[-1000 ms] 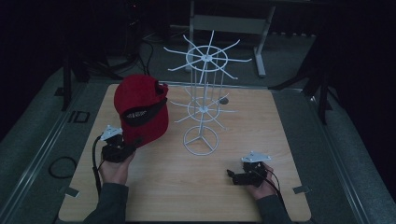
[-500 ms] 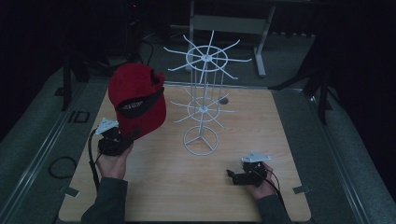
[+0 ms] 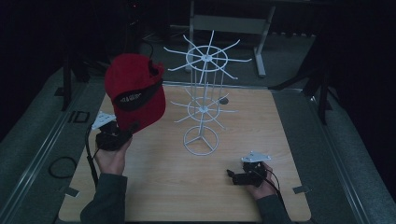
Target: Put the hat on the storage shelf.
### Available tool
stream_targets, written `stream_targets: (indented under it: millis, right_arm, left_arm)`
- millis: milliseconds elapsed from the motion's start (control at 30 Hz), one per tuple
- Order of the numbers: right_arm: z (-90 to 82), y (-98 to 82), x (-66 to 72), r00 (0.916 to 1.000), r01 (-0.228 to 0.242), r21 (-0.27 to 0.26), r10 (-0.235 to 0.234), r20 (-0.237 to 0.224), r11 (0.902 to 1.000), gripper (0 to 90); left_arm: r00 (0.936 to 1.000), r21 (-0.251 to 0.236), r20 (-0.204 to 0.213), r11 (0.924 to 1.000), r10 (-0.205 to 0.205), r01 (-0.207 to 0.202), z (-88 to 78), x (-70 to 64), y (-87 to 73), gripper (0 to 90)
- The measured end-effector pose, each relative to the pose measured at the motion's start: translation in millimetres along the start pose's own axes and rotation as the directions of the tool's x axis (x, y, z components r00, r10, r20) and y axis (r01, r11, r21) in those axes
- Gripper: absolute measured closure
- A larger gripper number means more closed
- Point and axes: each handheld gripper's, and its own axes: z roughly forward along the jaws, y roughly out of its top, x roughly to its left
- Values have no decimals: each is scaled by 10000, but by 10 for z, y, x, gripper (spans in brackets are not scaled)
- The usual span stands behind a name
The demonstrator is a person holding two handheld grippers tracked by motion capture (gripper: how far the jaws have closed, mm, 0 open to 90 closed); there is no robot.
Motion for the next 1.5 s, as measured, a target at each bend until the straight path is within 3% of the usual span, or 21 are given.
stream_targets:
  millis: [1133, 1500]
  right_arm:
    - [1, 0, -1, 10000, 21, -9, -21, -1, 10000, 131]
    - [2, 3, 0, 10000, 16, 4, -16, -9, 10000, 131]
  left_arm:
    - [9994, -972, 332, 9952, 120, -87, -128, -114, 328, 851]
    - [9981, -1225, 389, 9915, 482, -431, -180, -187, 438, 851]
